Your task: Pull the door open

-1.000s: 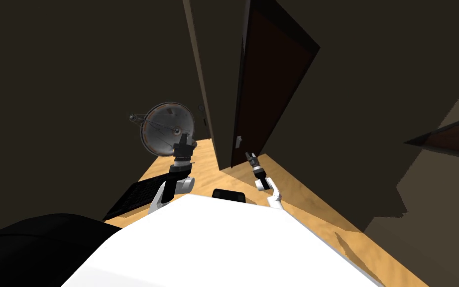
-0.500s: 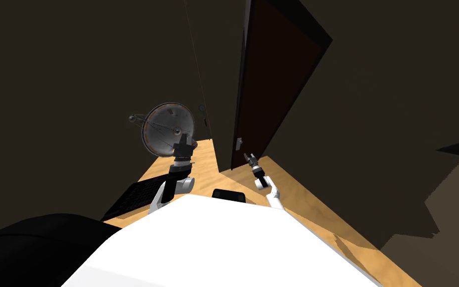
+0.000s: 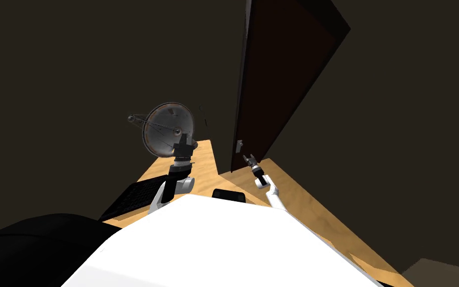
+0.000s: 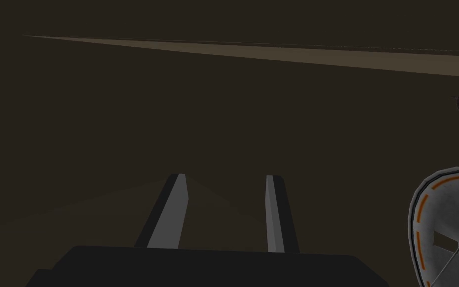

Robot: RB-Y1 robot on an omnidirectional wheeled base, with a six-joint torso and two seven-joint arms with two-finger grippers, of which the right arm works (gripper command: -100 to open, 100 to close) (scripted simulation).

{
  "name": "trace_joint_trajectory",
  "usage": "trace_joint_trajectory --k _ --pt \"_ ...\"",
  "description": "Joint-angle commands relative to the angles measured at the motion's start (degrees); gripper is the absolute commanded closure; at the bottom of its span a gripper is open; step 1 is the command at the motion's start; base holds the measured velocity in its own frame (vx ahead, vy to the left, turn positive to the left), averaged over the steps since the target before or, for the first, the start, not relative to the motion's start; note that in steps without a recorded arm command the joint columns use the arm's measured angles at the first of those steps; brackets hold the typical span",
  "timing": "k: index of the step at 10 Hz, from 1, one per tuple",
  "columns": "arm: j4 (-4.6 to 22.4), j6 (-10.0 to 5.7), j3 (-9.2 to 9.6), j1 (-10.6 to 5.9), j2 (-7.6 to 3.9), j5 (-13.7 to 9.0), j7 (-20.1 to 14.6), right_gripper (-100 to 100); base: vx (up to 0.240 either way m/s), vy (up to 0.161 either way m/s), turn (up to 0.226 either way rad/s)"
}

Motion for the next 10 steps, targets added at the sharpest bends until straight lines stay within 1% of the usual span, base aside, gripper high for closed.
trace_joint_trajectory --k 1,3,5,6,7,8,10 --pt "1.8 0.03 0.12 -0.82 -0.2 1.2 1.6 -100 0.145 -0.041 0.056" --pt "3.8 0.1 0.24 -1.92 -0.49 2.3 3.2 -100 0.15 -0.062 0.056" --pt "6.1 0.18 0.37 -3.14 -0.8 3.6 5.0 -100 0.139 -0.028 0.051" --pt "5.3 0.16 0.34 -2.73 -0.77 3.2 4.3 -100 0.064 -0.015 0.013" --pt "6.1 0.24 -1.08 -3.02 -0.74 2.9 5.0 -100 0.027 0.003 0.202" --pt "6.9 0.32 -2.59 -3.27 -0.67 2.6 5.6 -100 0.045 0.011 0.387" --pt "7.8 0.42 -4.51 -3.6 -0.59 2.1 6.3 -100 0.037 0.014 0.199"
